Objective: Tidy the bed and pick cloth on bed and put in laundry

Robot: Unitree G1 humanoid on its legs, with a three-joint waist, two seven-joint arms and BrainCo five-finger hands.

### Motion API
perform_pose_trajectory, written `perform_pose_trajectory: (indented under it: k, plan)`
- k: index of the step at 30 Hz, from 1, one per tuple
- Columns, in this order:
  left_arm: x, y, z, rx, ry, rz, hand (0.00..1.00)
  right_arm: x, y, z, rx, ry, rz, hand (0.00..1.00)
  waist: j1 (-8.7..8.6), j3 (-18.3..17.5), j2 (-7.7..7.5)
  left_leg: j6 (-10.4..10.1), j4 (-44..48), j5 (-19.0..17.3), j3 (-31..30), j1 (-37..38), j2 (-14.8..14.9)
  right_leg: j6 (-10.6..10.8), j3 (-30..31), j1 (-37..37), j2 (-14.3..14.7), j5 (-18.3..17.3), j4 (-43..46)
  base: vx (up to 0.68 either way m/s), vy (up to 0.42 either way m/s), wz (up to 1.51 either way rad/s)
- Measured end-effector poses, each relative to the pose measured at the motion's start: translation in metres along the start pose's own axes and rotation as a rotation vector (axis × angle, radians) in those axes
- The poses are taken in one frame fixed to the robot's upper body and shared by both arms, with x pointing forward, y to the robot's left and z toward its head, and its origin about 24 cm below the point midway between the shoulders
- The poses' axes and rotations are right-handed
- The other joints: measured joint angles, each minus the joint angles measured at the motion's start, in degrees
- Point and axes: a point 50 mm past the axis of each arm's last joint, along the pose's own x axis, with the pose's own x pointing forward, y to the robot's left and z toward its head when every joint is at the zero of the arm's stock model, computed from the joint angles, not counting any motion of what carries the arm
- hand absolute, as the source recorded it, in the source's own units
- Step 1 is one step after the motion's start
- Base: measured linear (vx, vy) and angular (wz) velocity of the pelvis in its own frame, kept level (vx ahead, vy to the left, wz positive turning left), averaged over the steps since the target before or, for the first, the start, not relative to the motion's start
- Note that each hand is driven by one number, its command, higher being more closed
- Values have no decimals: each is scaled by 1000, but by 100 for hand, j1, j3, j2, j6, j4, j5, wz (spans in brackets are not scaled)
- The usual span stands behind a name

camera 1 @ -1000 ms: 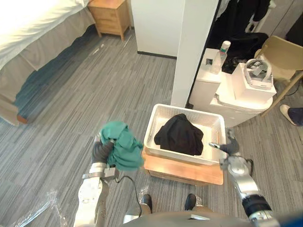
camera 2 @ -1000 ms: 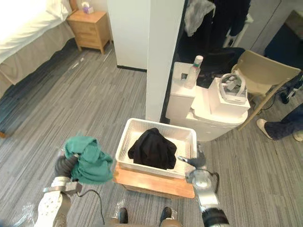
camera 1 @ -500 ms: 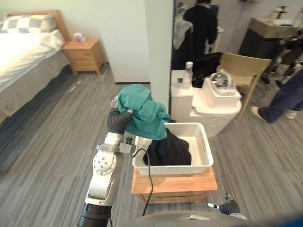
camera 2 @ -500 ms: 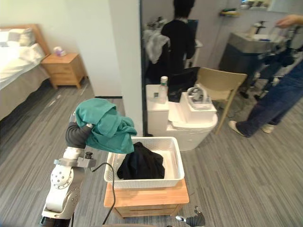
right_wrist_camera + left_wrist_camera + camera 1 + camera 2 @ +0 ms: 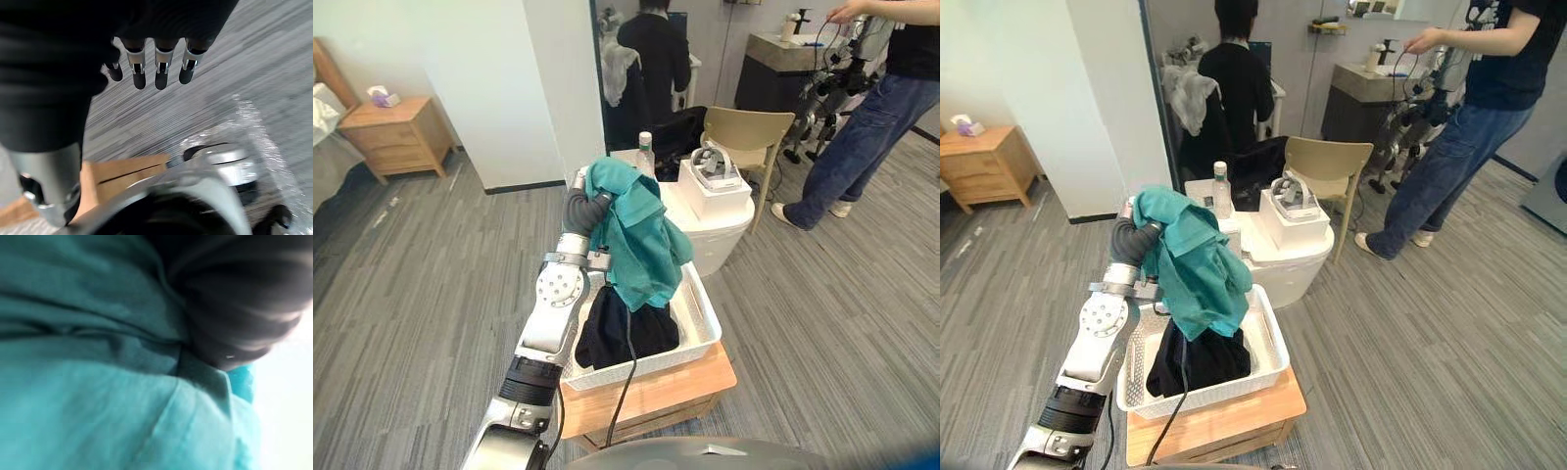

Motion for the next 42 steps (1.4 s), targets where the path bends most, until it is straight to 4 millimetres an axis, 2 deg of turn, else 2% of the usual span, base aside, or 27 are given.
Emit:
perform_pose_trajectory:
  k: [5,9,13,16,21,22,23,25,27,32,36,42]
  plan:
    - [-3,-2,-35,48,200,-21,100,-2,5,-7,44,23,31,0,-25,174,-69,-57,-27,-72,95,-85,0,-1,100,-164,19,-3,59,-42,-6,-11]
    - [-15,-6,-69,67,377,-71,100,2,17,11,87,-27,64,0,-27,331,-119,-43,2,-68,226,-465,-19,1,337,-687,44,4,230,-43,-19,-21]
    - [-32,-25,-92,83,502,-177,100,5,16,20,104,-55,61,0,-90,555,-30,8,73,-11,388,-508,12,-7,487,-804,112,10,244,52,-13,-20]
    - [-43,-28,-102,124,554,-196,100,5,16,23,101,-69,64,0,-163,579,4,-44,181,-50,535,-401,45,-10,545,-719,124,8,272,56,6,-17]
    - [-54,-10,-119,230,645,-73,100,5,14,26,90,-88,64,0,-203,674,75,-101,421,-137,570,-336,140,-58,551,-698,133,-31,529,-8,5,1]
    - [-53,-1,-120,260,644,-21,0,5,14,27,78,-95,68,0,-199,687,76,-76,454,-222,564,-452,176,-72,562,-816,159,-47,560,-66,3,3]
    - [-50,3,-119,269,640,4,0,5,14,28,69,-100,71,0,-184,703,80,-66,463,-269,554,-518,189,-76,566,-872,172,-50,559,-78,-4,5]
    - [-41,24,-117,361,627,77,0,7,19,35,59,-118,90,0,-165,893,4,-60,502,-279,524,-635,192,-74,615,-1005,165,-58,557,-78,-29,1]
    - [-36,35,-115,407,615,108,0,7,20,39,67,-130,95,0,-179,984,10,-57,580,-279,521,-730,220,-74,656,-1044,169,-59,550,-85,-44,-5]
    - [-22,37,-107,407,574,136,0,8,20,42,74,-145,101,0,-202,1032,27,-65,667,-272,510,-798,294,-94,652,-1058,196,-73,523,-83,-60,1]
    - [-24,44,-107,361,594,176,0,7,21,42,73,-157,122,0,-286,1035,45,-65,663,-239,512,-695,290,-95,637,-1001,196,-73,547,-57,-33,1]
    - [-24,40,-100,333,532,143,0,6,18,39,65,-157,128,0,-293,961,105,-65,534,-174,454,-489,250,-105,524,-742,171,-79,482,-68,-19,7]
